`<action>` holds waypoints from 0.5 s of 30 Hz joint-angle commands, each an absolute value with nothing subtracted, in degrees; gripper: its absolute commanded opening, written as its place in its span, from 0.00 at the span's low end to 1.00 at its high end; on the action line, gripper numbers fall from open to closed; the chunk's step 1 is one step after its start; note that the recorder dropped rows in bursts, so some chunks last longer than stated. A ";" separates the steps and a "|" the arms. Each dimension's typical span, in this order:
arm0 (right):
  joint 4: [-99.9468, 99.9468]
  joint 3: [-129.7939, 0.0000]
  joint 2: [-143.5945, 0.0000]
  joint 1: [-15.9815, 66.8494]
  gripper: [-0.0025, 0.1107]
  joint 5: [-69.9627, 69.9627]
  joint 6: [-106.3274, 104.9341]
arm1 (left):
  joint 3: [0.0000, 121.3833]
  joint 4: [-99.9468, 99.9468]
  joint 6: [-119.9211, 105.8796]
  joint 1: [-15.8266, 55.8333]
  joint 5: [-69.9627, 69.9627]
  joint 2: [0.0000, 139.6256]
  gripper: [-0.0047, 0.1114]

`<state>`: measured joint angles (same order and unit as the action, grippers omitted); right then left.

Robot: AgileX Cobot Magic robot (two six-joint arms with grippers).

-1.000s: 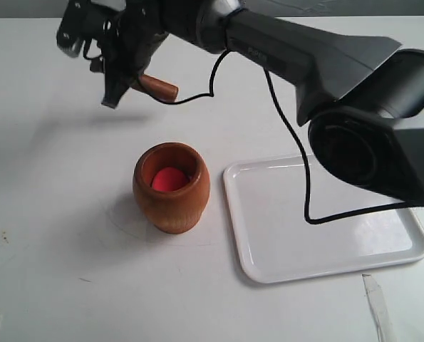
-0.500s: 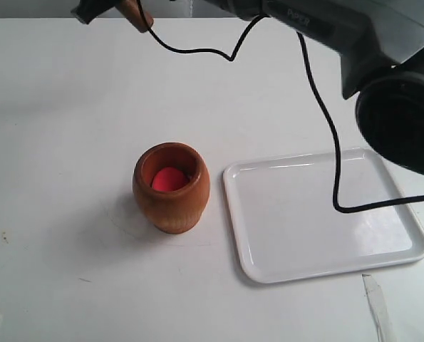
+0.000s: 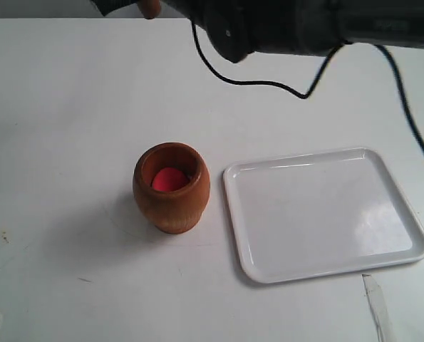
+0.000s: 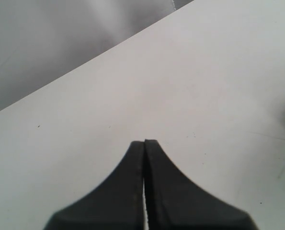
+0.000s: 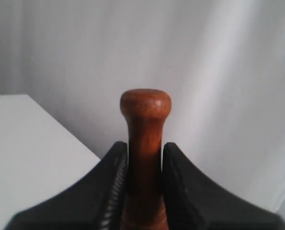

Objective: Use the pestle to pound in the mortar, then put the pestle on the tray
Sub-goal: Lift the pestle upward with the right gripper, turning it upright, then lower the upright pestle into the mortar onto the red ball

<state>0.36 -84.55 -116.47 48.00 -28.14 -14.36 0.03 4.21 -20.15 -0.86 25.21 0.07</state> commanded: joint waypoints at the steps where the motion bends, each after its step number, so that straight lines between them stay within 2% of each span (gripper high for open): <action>1: 3.59 -67.32 -106.61 47.80 0.02 -50.08 -1.45 | 0.00 3.79 -19.68 -0.42 25.03 0.00 0.04; 5: 3.93 -52.39 -100.48 47.80 0.02 -68.50 3.54 | 0.00 3.79 -19.68 -0.42 25.03 0.00 0.04; 10: 14.04 -39.57 -95.72 47.80 0.02 -69.60 8.62 | 0.00 3.79 -19.68 -0.42 25.03 0.00 0.04; 15: 27.15 -33.93 -94.24 47.93 0.02 -69.83 14.00 | 0.00 3.79 -19.68 -0.42 25.03 0.00 0.04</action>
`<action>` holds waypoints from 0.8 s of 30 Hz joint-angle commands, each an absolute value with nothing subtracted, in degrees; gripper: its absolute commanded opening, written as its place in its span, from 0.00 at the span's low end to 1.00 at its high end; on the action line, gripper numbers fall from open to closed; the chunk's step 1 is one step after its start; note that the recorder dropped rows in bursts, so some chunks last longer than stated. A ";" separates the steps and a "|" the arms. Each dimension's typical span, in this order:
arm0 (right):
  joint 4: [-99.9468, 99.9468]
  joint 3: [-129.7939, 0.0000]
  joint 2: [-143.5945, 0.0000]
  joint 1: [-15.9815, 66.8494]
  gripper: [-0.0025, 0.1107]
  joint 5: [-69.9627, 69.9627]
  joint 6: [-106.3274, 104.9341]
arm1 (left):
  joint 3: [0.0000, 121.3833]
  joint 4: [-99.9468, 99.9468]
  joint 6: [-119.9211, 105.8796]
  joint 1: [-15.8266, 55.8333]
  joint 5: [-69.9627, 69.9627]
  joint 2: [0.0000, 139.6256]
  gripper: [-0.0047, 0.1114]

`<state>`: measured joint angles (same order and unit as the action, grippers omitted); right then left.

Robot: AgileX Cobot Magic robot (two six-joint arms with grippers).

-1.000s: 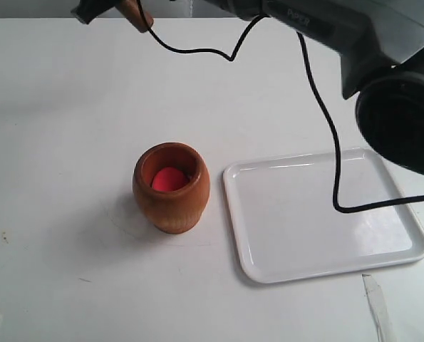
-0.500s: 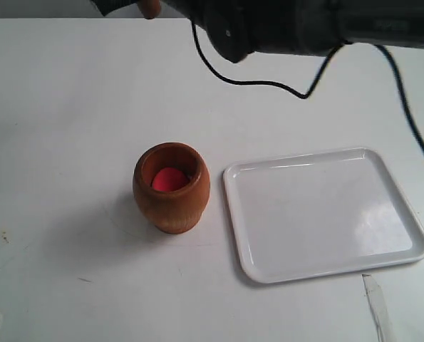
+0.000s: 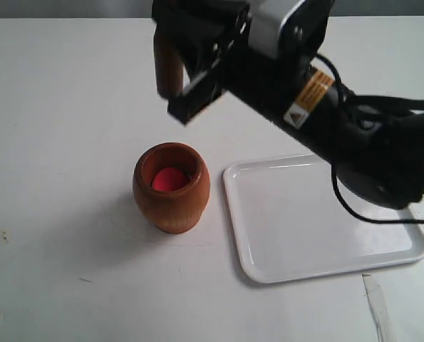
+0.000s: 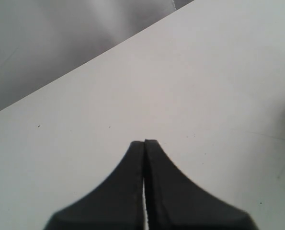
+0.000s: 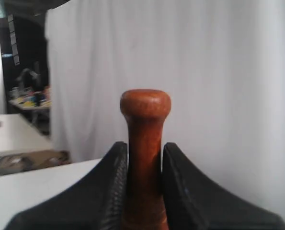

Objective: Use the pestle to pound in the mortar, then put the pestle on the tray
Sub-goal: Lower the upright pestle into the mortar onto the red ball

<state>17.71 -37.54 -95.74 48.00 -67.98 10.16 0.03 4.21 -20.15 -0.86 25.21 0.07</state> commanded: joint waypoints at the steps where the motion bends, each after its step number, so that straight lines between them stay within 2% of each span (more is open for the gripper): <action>1: 28.19 -33.38 -94.24 47.93 0.02 -69.73 14.00 | 0.00 3.79 -19.68 -0.42 25.03 0.00 0.04; 10: 29.50 -30.65 -96.08 47.93 0.02 -69.96 12.61 | 0.00 3.79 -19.68 -0.42 25.03 0.00 0.04; 18: 26.03 -32.82 -112.36 47.93 0.02 -69.96 12.56 | 0.00 3.79 -19.68 -0.42 25.03 0.00 0.04; 24: 26.28 -36.74 -103.91 47.93 0.02 -69.96 9.13 | 0.00 3.79 -19.68 -0.42 25.03 0.00 0.04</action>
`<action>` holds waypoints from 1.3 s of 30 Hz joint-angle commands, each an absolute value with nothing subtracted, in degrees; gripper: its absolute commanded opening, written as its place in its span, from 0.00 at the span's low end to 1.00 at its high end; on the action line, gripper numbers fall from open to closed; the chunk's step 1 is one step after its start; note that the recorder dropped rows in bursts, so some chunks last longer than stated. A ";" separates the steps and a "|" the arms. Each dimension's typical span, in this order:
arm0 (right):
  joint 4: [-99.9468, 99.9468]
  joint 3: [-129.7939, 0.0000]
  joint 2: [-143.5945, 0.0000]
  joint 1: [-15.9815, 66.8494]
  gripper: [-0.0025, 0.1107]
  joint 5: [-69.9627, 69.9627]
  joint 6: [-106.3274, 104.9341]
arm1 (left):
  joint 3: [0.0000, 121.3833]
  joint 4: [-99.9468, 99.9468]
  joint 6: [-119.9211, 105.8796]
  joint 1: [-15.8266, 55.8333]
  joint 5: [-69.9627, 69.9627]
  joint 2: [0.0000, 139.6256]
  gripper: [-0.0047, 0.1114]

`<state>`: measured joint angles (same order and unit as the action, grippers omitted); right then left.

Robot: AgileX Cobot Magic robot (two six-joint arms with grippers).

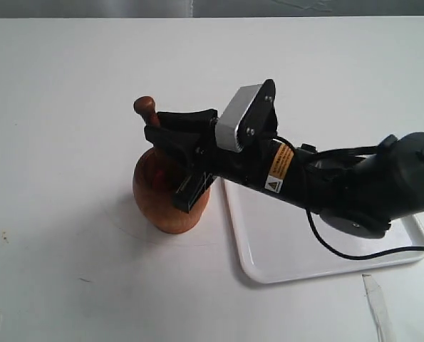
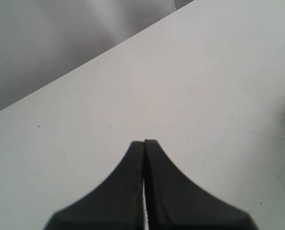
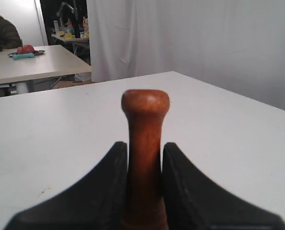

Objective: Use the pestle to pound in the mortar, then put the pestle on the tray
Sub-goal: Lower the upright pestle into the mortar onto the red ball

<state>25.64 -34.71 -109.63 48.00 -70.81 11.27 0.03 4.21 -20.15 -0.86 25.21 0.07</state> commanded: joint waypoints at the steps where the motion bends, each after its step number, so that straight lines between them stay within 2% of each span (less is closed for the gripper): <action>1: 26.54 -37.64 -101.22 47.93 0.02 -69.96 9.02 | 0.00 3.79 -19.68 -0.42 25.03 0.00 0.04; 6: 27.63 -38.15 -98.40 48.06 0.02 -68.53 9.87 | 0.00 3.79 -19.68 -0.42 25.03 0.00 0.04; 18: 28.35 -38.15 -117.79 48.04 0.02 -69.96 16.10 | 0.00 3.79 -19.68 -0.42 25.03 0.00 0.04; 26: 31.68 -38.15 -103.28 48.04 0.02 -69.96 16.10 | 0.00 3.79 -19.68 -0.42 25.03 0.00 0.04; 31: 34.96 -38.15 -92.49 48.04 0.02 -62.30 15.28 | 0.00 3.79 -19.68 -0.42 25.03 0.00 0.04; 34: 35.58 -38.15 -91.62 48.04 0.02 -59.01 15.28 | 0.00 3.79 -19.68 -0.42 25.03 0.00 0.04; 39: 33.67 -38.15 -98.14 48.04 0.02 -60.53 13.69 | 0.00 3.79 -19.68 -0.42 25.03 0.00 0.04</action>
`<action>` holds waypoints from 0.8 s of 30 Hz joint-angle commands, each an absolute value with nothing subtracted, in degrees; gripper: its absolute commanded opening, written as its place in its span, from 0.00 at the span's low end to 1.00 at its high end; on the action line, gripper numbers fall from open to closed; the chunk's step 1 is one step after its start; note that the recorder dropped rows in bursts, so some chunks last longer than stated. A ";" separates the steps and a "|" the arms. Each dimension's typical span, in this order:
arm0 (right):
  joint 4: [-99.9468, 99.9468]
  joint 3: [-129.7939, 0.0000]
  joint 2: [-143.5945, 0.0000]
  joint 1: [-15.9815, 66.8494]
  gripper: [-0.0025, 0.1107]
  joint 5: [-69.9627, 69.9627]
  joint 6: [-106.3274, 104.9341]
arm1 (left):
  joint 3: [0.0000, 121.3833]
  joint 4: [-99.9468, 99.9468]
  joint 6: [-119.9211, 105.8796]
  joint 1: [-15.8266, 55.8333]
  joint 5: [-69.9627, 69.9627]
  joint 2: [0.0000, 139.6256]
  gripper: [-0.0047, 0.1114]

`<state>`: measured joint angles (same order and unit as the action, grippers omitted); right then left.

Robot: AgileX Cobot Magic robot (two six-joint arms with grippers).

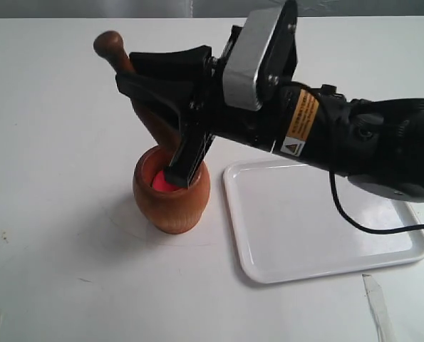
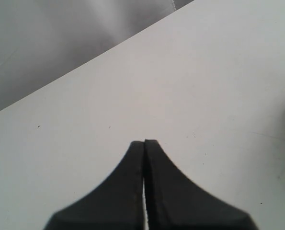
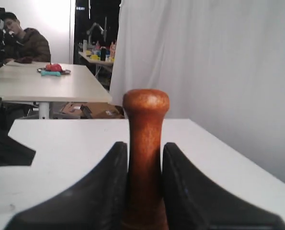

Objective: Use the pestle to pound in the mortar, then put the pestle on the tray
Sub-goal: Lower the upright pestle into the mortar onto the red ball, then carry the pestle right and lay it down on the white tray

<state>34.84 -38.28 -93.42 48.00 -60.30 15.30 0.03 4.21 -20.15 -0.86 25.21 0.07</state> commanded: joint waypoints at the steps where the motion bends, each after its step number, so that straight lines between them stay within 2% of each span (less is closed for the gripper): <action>1: 33.17 -38.15 -100.22 48.04 0.02 -61.40 13.69 | 0.00 3.79 -19.68 -0.42 25.03 0.00 0.04; 7: 34.22 -38.15 -112.76 48.04 0.02 -68.60 17.15 | 0.00 3.79 -19.68 -0.42 25.03 0.00 0.04; 11: 34.50 -38.15 -114.12 48.04 0.02 -69.96 16.26 | 0.00 3.79 -19.68 -0.42 25.03 0.00 0.04; 18: 32.23 -38.15 -102.94 48.04 0.02 -69.37 10.44 | 0.00 3.79 -19.68 -0.42 25.03 0.00 0.04; 24: 31.91 -38.15 -89.23 48.04 0.02 -56.39 9.31 | 0.00 3.79 -19.68 -0.42 25.03 0.00 0.04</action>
